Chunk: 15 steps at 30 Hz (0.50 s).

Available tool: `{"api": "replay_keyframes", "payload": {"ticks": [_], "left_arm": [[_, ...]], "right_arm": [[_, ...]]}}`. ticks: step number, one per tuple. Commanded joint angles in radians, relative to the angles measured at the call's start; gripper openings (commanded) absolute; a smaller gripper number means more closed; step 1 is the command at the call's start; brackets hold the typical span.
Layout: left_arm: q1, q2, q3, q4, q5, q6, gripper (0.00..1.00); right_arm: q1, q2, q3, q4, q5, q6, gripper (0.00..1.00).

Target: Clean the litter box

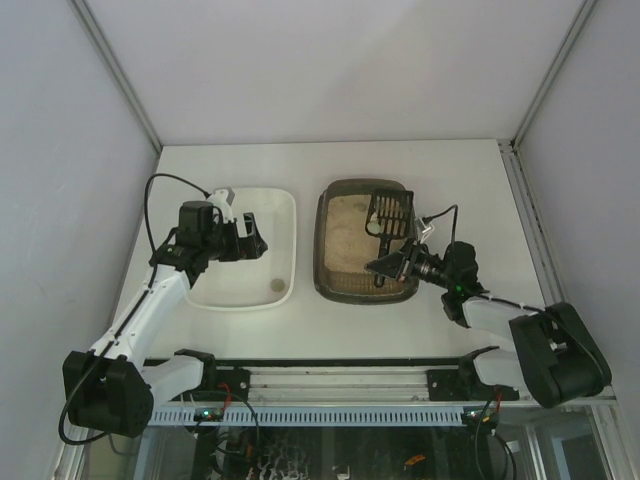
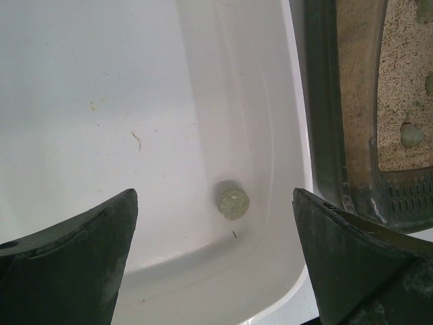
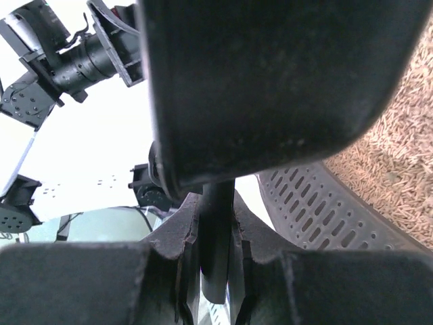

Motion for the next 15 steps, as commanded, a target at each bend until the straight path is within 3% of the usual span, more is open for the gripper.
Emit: {"api": "replay_keyframes", "payload": {"ticks": [1,6,10,15], "left_arm": [[0.007,-0.003,-0.016,0.032,0.009,0.023,1.00],[0.008,-0.008,-0.021,0.033,0.009,0.025,1.00],[0.008,-0.008,-0.025,0.034,0.006,0.029,1.00],[0.008,-0.009,-0.027,0.041,0.002,0.032,1.00]], "right_arm": [[0.064,0.089,0.065,0.107,-0.031,0.039,0.00],[-0.019,0.205,0.002,0.353,-0.026,0.202,0.00],[0.066,0.309,0.056,0.348,-0.067,0.214,0.00],[0.001,0.471,0.035,0.635,-0.070,0.405,0.00]]}}
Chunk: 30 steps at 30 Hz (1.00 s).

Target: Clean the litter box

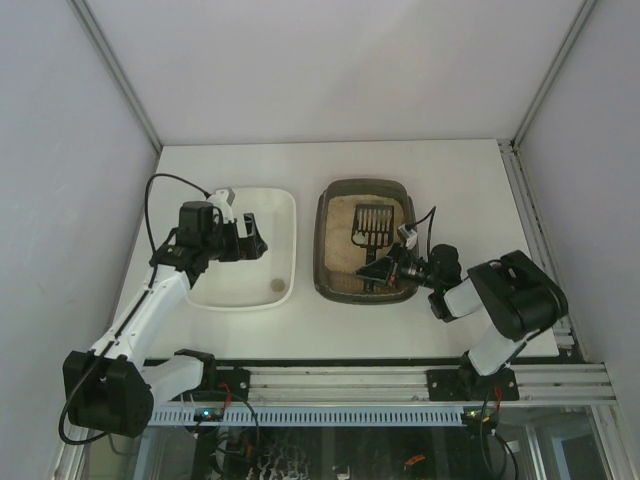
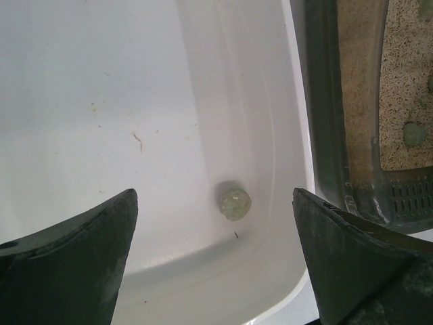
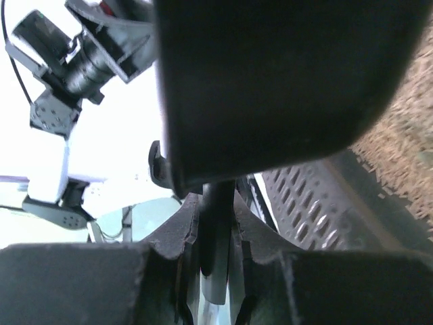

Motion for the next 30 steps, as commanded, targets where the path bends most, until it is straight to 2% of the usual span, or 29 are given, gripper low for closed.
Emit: {"api": "replay_keyframes", "payload": {"ticks": [1,4,7,11,16,20,24,28,30], "left_arm": [[0.007,-0.008,-0.021,0.036,-0.003,0.028,1.00],[0.009,-0.010,-0.020,0.033,-0.014,0.034,1.00],[0.010,-0.016,-0.027,0.033,-0.014,0.037,1.00],[0.010,-0.015,-0.027,0.033,-0.019,0.040,1.00],[0.011,-0.010,-0.029,0.039,-0.012,0.039,1.00],[0.011,-0.008,-0.030,0.039,-0.005,0.041,1.00],[0.010,-0.010,-0.033,0.040,-0.003,0.042,1.00],[0.011,-0.011,-0.033,0.039,-0.004,0.044,1.00],[0.011,-0.008,-0.034,0.040,-0.001,0.044,1.00]], "right_arm": [[-0.029,0.124,0.040,0.302,-0.026,0.171,0.00],[0.020,0.140,0.097,0.302,-0.053,0.197,0.00],[-0.036,0.104,0.101,0.301,-0.039,0.216,0.00],[0.009,0.114,0.149,0.300,-0.086,0.261,0.00],[-0.082,0.098,0.102,0.298,-0.078,0.268,0.00],[0.018,0.124,0.139,0.274,-0.118,0.263,0.00],[-0.112,0.131,0.064,0.298,-0.088,0.285,0.00],[0.005,0.109,0.135,0.210,-0.125,0.251,0.00],[-0.023,0.086,0.126,0.189,-0.122,0.237,0.00]]}}
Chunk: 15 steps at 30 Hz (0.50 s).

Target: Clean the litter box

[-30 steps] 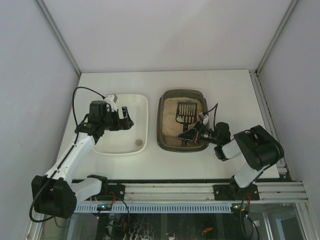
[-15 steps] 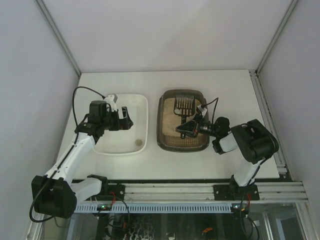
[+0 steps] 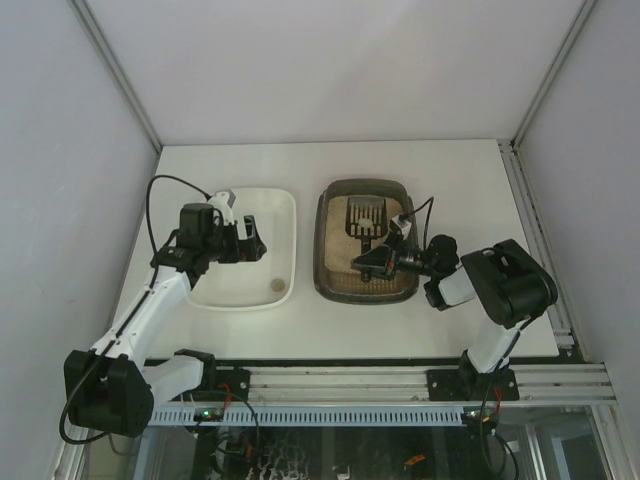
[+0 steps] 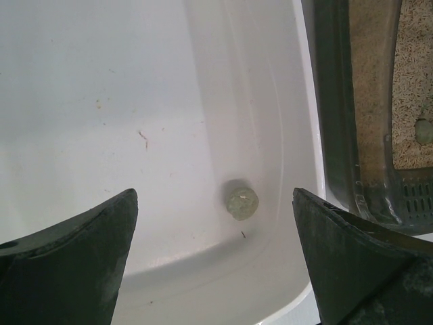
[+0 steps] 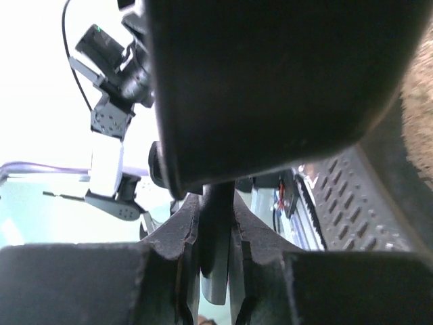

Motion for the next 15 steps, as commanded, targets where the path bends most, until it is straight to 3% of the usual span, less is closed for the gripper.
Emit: {"api": "replay_keyframes", "payload": {"ticks": [1,12,15], "left_arm": [[0.006,-0.007,-0.016,0.030,0.008,0.026,1.00],[0.006,-0.020,-0.014,0.031,-0.013,0.032,1.00],[0.006,-0.035,0.020,0.045,-0.175,0.059,1.00]], "right_arm": [[-0.005,-0.047,0.020,0.010,-0.018,-0.026,0.00],[0.019,0.000,0.050,0.045,-0.026,0.012,0.00],[0.074,-0.013,0.093,-0.080,-0.060,-0.043,0.00]]}}
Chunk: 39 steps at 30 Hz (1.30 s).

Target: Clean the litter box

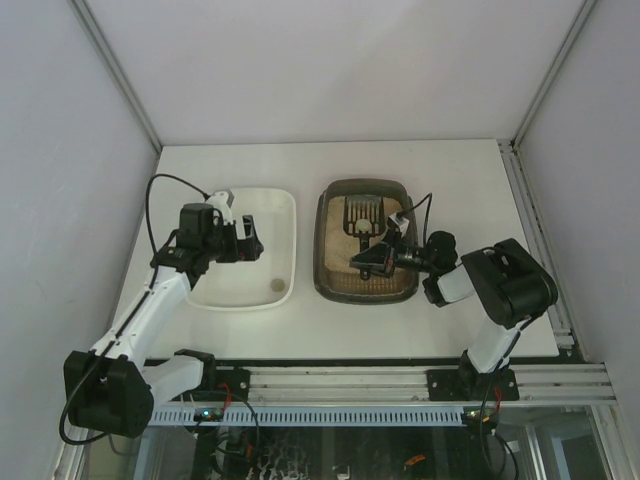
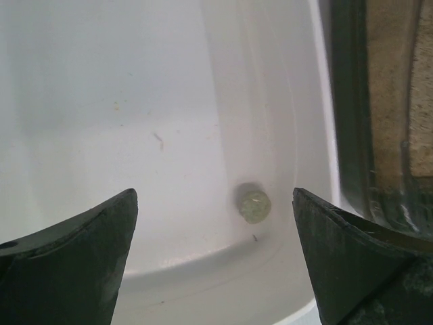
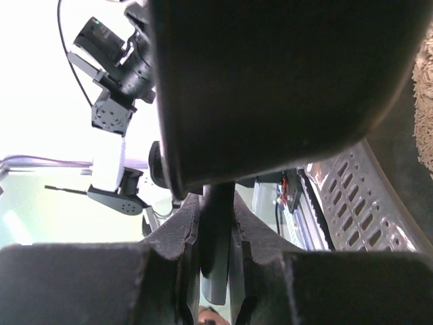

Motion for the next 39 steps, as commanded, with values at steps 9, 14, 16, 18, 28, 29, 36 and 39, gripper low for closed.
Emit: {"api": "replay_keyframes", "payload": {"ticks": [9,14,16,18,28,29,36,39], "left_arm": [[0.355,0.197,0.415,-0.368,0.436,0.297,1.00],[0.478,0.213,0.385,-0.362,0.636,0.231,1.00],[0.504,0.188,0.357,-0.317,0.607,0.147,1.00],[0.507,0.162,0.350,-0.306,0.491,0.089,1.00],[0.508,0.000,0.258,-0.202,0.059,-0.021,1.00],[0.508,-0.017,0.247,-0.185,0.024,-0.022,1.00],[0.508,-0.076,0.193,-0.146,-0.125,-0.005,1.00],[0.508,-0.070,0.181,-0.145,-0.129,0.000,1.00]], "right_arm": [[0.179,-0.246,0.434,-1.364,0.186,-0.815,0.00],[0.227,-0.213,0.618,-1.625,0.225,-0.923,0.00],[0.254,-0.185,0.704,-1.735,0.272,-0.983,0.00],[0.294,-0.148,0.786,-1.845,0.341,-1.049,0.00],[0.650,0.158,1.340,-2.338,1.013,-1.276,0.00],[0.676,0.188,1.383,-2.366,1.066,-1.288,0.00],[0.798,0.319,1.529,-2.473,1.378,-1.356,0.00],[0.817,0.344,1.560,-2.500,1.443,-1.357,0.00]]}}
